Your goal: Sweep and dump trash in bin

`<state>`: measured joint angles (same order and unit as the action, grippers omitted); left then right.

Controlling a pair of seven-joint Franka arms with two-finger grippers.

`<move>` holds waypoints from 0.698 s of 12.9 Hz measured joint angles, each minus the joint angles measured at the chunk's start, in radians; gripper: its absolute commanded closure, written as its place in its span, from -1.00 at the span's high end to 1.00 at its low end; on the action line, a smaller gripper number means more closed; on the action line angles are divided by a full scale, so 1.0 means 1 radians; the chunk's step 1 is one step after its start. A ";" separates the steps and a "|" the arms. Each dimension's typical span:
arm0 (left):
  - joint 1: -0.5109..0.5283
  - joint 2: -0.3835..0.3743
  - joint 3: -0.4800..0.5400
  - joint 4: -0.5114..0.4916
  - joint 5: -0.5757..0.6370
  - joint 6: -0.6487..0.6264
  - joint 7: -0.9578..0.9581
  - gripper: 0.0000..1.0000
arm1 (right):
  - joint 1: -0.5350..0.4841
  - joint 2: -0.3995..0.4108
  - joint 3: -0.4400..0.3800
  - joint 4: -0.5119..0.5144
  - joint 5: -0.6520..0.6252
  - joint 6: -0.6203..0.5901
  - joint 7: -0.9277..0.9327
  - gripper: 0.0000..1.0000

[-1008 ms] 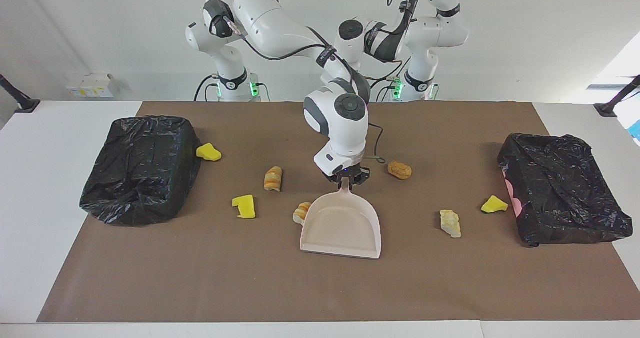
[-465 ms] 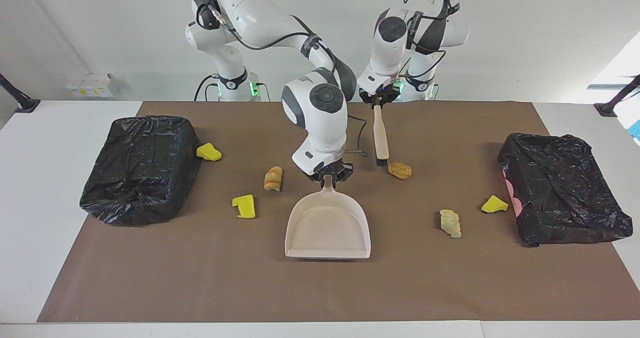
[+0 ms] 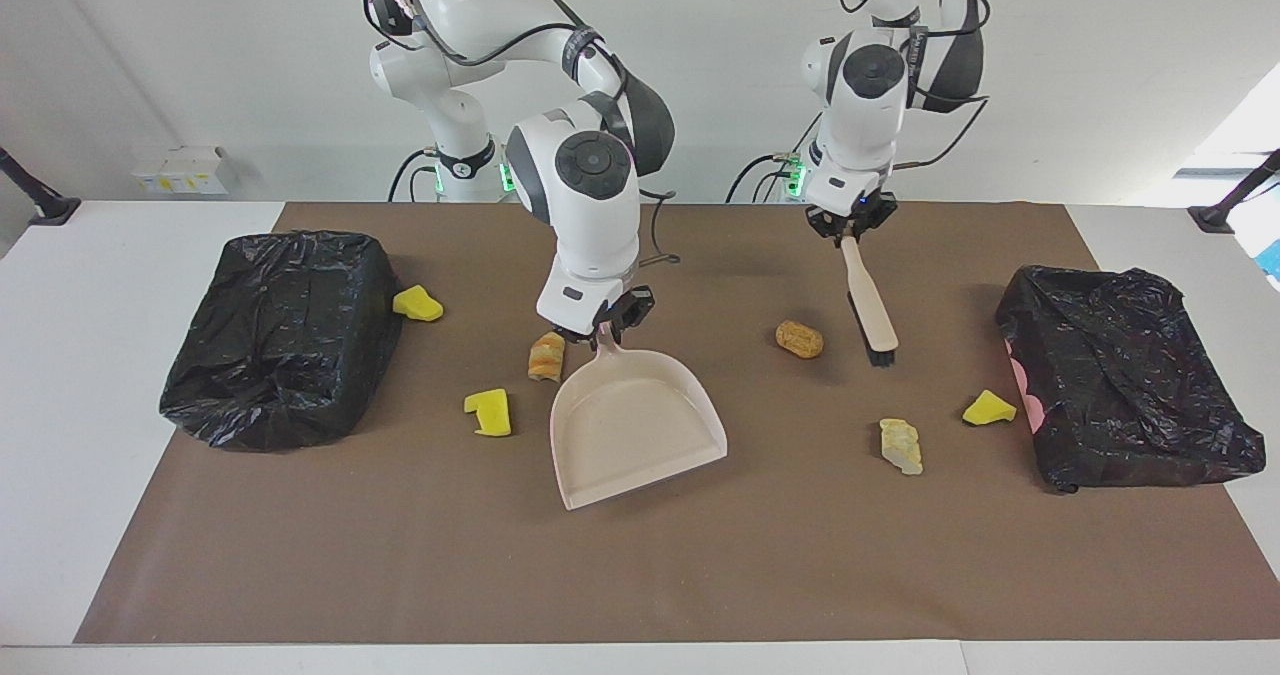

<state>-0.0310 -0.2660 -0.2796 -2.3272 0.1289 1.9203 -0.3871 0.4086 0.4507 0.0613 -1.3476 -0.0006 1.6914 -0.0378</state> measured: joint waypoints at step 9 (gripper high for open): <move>0.000 0.320 0.209 0.194 0.301 0.088 0.001 -1.00 | -0.062 -0.095 0.003 -0.207 -0.047 0.018 -0.951 -1.00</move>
<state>-0.0310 0.0543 -0.0706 -2.1332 0.4301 2.0087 -0.3857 0.3471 0.3554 0.0642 -1.5545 -0.0475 1.7098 -0.9889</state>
